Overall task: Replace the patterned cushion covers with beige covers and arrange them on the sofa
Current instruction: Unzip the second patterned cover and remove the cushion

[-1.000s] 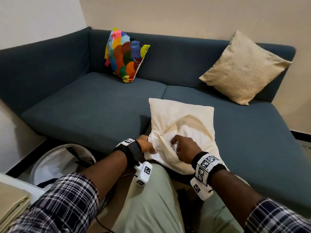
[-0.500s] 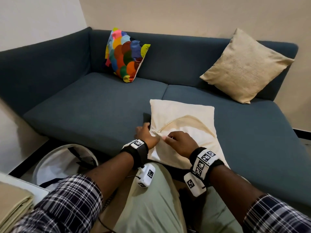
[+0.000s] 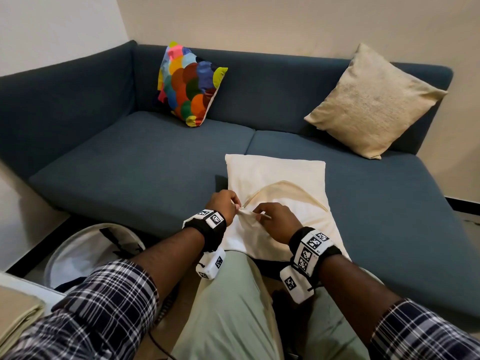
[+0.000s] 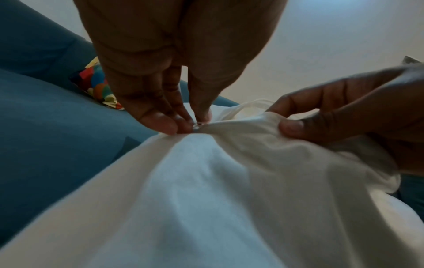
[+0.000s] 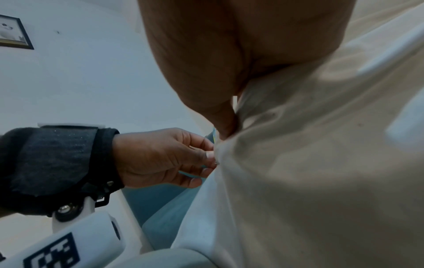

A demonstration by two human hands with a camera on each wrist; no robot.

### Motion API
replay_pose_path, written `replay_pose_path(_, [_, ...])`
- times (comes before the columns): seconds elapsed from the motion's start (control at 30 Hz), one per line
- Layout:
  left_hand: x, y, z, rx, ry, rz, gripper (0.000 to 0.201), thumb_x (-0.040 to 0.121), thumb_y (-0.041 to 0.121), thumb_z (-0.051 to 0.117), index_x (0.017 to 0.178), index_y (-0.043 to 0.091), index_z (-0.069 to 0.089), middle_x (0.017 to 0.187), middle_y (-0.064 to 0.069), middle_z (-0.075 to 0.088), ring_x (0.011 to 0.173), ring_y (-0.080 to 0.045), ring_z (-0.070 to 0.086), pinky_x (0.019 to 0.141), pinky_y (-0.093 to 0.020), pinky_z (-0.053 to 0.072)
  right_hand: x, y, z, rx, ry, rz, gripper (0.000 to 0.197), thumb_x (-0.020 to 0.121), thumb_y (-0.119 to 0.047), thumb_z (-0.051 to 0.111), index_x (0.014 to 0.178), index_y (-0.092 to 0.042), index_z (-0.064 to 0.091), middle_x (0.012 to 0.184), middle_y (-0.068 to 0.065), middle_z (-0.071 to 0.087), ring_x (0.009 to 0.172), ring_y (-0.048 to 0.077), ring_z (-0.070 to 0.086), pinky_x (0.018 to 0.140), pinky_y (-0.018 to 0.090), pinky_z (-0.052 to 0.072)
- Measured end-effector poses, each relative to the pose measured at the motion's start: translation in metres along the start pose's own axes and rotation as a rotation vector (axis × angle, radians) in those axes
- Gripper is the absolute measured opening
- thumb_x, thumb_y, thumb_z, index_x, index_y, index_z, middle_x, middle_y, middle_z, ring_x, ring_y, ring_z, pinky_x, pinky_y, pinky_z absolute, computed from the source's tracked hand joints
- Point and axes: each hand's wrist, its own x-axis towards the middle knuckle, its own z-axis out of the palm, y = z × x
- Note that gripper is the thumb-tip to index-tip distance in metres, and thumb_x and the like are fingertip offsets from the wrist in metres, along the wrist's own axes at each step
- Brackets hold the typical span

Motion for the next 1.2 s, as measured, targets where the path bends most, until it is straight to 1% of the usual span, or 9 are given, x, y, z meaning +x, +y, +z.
replay_pose_path(0.2, [0.001,-0.006,-0.004,0.096,-0.027,-0.062,0.014,0.091,0.014,0.065,0.077,0.016,0.067,0.09,-0.006,0.071,0.087,-0.027,0.067,0.074,-0.031,0.052,-0.004,0.001,0.002,0.006,-0.054,-0.018,0.023,0.098,-0.032,0.058,0.081,-0.024,0.071,0.084,-0.003,0.067,0.081,0.017,0.06,0.075,0.033,0.048])
replay_pose_path(0.3, [0.002,-0.014,-0.004,0.106,-0.082,-0.133,0.013,0.093,0.022,0.064,0.086,0.011,0.07,0.096,-0.009,0.072,0.094,-0.03,0.068,0.082,-0.035,0.054,-0.006,0.0,0.0,0.0,-0.092,0.004,0.047,0.1,-0.034,0.054,0.057,-0.017,0.043,0.057,-0.001,0.045,0.057,0.017,0.042,0.06,0.034,0.033])
replay_pose_path(0.5, [0.006,-0.018,-0.004,0.13,-0.15,-0.166,0.03,0.097,0.031,0.063,0.094,0.002,0.067,0.102,-0.017,0.07,0.096,-0.035,0.066,0.084,-0.039,0.052,-0.01,0.007,-0.003,-0.148,-0.114,0.034,0.046,0.104,-0.036,0.049,0.061,-0.021,0.043,0.072,0.004,0.055,0.073,0.025,0.052,0.067,0.035,0.038])
replay_pose_path(0.7, [0.013,-0.028,-0.001,0.097,-0.16,-0.18,0.028,0.095,0.028,0.066,0.077,0.007,0.061,0.098,-0.023,0.07,0.095,-0.037,0.067,0.082,-0.037,0.053,-0.01,0.001,-0.005,-0.118,-0.159,0.036,0.045,0.103,-0.035,0.049,0.062,-0.018,0.043,0.066,0.001,0.051,0.069,0.022,0.05,0.064,0.035,0.035])
replay_pose_path(0.8, [0.014,-0.033,0.004,0.047,-0.157,-0.223,0.04,0.1,0.039,0.054,0.096,0.0,0.065,0.109,-0.025,0.069,0.101,-0.04,0.066,0.081,-0.035,0.048,-0.013,-0.004,-0.006,-0.112,-0.236,0.043,0.037,0.101,-0.028,0.045,0.071,-0.013,0.058,0.074,0.003,0.062,0.076,0.026,0.057,0.068,0.037,0.043])
replay_pose_path(0.9, [0.003,-0.03,0.007,-0.002,-0.221,-0.296,0.083,0.096,0.068,0.038,0.133,-0.003,0.056,0.137,-0.024,0.057,0.124,-0.04,0.056,0.101,-0.038,0.045,-0.016,-0.009,-0.008,-0.099,-0.3,0.067,0.037,0.097,-0.015,0.04,0.107,-0.014,0.075,0.117,0.001,0.072,0.11,0.026,0.063,0.095,0.037,0.049])
replay_pose_path(1.03, [-0.023,-0.014,0.009,-0.382,-0.488,-0.464,0.117,0.056,0.086,0.072,0.149,0.02,0.044,0.152,-0.002,0.043,0.137,-0.025,0.043,0.11,-0.038,0.038,-0.02,-0.011,-0.008,-0.113,-0.282,0.074,0.048,0.093,-0.001,0.041,0.122,-0.021,0.073,0.131,-0.002,0.067,0.12,0.021,0.061,0.102,0.032,0.047])
replay_pose_path(1.1, [-0.027,-0.005,0.01,-0.343,-0.553,-0.379,0.109,0.055,0.076,0.082,0.143,0.021,0.051,0.148,0.0,0.05,0.134,-0.02,0.047,0.114,-0.036,0.037,-0.021,-0.011,-0.007,-0.093,-0.273,0.071,0.048,0.092,0.0,0.043,0.119,-0.023,0.075,0.126,-0.001,0.07,0.116,0.023,0.063,0.1,0.033,0.049])
replay_pose_path(1.2, [-0.026,0.008,0.01,-0.198,-0.397,-0.335,0.061,0.082,0.029,0.079,0.135,0.009,0.053,0.132,-0.009,0.059,0.123,-0.026,0.057,0.101,-0.034,0.049,-0.023,-0.012,-0.003,-0.075,-0.309,0.08,0.049,0.092,-0.001,0.042,0.123,-0.023,0.072,0.133,-0.002,0.067,0.124,0.021,0.058,0.106,0.03,0.044])
